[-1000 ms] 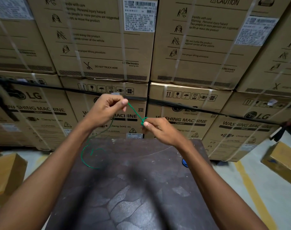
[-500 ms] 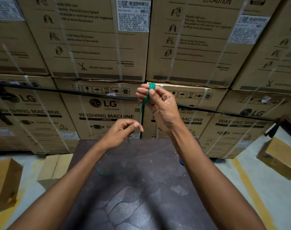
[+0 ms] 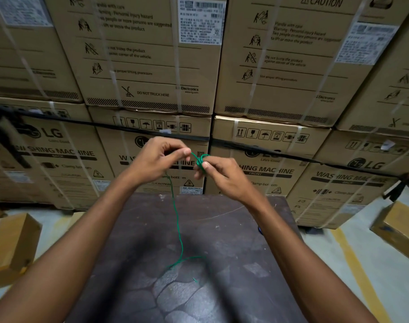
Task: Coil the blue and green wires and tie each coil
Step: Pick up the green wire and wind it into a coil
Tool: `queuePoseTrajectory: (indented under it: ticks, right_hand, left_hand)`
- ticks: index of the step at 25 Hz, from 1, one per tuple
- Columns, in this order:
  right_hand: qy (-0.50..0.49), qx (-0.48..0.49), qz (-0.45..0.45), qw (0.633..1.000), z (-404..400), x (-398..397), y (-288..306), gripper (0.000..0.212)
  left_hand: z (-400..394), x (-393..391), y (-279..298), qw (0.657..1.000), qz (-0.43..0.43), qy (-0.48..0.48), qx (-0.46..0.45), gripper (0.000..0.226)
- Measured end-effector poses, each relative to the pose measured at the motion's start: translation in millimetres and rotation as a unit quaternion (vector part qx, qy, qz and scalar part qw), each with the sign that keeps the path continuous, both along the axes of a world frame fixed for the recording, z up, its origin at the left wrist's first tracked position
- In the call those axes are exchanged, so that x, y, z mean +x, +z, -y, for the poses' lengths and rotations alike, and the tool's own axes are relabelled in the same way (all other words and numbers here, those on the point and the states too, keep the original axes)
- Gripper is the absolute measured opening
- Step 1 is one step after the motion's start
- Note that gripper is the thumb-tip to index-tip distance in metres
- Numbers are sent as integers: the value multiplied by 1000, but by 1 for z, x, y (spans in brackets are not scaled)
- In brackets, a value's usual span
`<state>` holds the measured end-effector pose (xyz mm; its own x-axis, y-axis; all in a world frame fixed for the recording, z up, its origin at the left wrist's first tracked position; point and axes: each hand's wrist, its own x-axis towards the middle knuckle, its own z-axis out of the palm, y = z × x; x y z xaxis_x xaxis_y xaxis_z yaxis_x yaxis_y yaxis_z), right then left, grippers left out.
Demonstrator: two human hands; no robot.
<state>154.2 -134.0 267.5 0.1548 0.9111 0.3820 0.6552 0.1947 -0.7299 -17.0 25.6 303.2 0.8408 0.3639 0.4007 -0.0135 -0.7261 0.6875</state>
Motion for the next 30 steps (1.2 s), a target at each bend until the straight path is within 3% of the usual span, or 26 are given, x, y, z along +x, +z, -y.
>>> queuePoseTrajectory:
  ticks: [3, 6, 8, 11, 14, 17, 21, 22, 25, 30]
  right_hand:
    - [97, -4, -180, 979, 7, -8, 13, 26]
    - [153, 40, -275, 948, 10, -10, 29, 25]
    - [193, 56, -311, 929, 10, -12, 41, 28]
    - [170, 111, -337, 919, 1, -10, 53, 29]
    - [71, 133, -250, 956, -15, -2, 47, 28]
    - [-19, 92, -123, 988, -19, 4, 26, 26]
    - [-17, -27, 55, 998, -11, 7, 3, 18]
    - [4, -54, 42, 998, -8, 5, 0, 18]
    - [129, -87, -137, 978, 2, -3, 3, 23]
    - [276, -44, -308, 909, 8, -19, 32, 23]
  left_hand:
    - [-3, 12, 4, 996, 63, -1, -60, 19]
    - [2, 19, -13, 973, 94, -3, -213, 20]
    - [10, 21, -33, 959, 65, 4, -276, 20]
    - [28, 20, -56, 969, 14, -23, -245, 27]
    - [42, 12, -56, 983, -7, -53, -174, 28]
    - [35, -2, -45, 993, -20, -46, -106, 23]
    - [15, -17, -24, 998, 6, -16, -58, 18]
    - [10, -16, -17, 998, 18, -5, -54, 17]
    - [-2, -12, -4, 994, 50, 21, -94, 16]
    - [6, 2, -27, 954, 107, 30, -279, 17]
